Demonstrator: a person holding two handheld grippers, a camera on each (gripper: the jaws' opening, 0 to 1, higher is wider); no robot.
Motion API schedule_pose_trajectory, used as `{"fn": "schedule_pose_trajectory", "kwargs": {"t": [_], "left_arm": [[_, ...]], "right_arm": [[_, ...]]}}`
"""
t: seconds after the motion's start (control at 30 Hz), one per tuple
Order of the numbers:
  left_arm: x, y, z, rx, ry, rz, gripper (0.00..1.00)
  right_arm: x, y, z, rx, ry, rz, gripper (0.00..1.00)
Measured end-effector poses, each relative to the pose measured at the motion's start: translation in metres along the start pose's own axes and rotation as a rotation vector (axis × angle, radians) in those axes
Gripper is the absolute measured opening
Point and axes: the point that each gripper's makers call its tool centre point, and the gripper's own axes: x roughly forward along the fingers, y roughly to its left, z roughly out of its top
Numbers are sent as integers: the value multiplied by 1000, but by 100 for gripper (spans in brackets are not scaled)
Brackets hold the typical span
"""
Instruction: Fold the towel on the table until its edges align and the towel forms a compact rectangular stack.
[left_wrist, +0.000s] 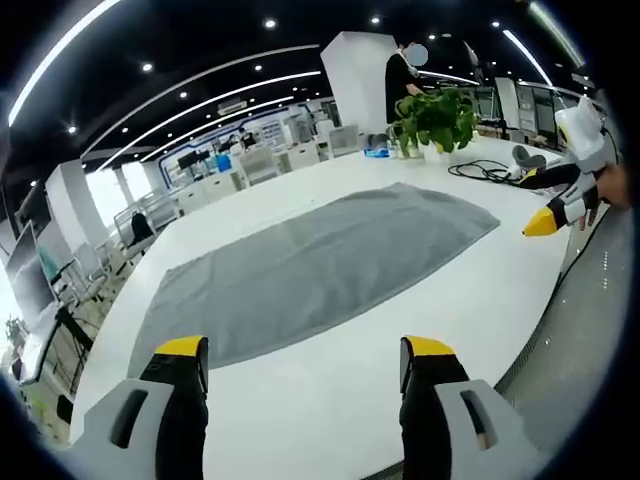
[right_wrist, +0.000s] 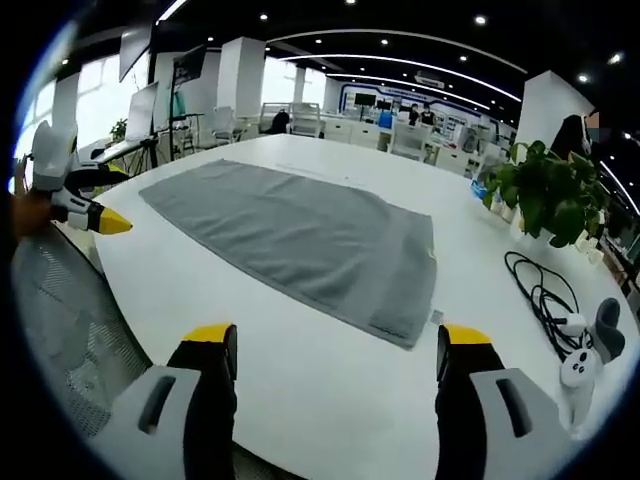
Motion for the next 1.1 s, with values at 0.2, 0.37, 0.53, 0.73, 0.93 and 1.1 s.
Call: {"fn": "schedule_pose_trajectory", "kwargs": {"t": [0.2,0.37,0.53,0.73,0.93,1.1], "left_arm": [[0,3,-1,-21,4,16,84],[2,4,-4,-48,14,14,89],[3,6,-6,-96,22,17,95],[0,9,3,-140,-29,26,98],[2,9,-1,-135,-12,36,98],[3,9,-4,-121,7,38,97]], "right_arm": [[0,3,1,2,-5,7,86],[1,6,1,0,-8,19,90],[2,7,1,10,-11,27,96],[4,13,4,2,-26,53,99],[5,16,8,13,-49,82,99],[4,19,12,35,-69,108,99]]}}
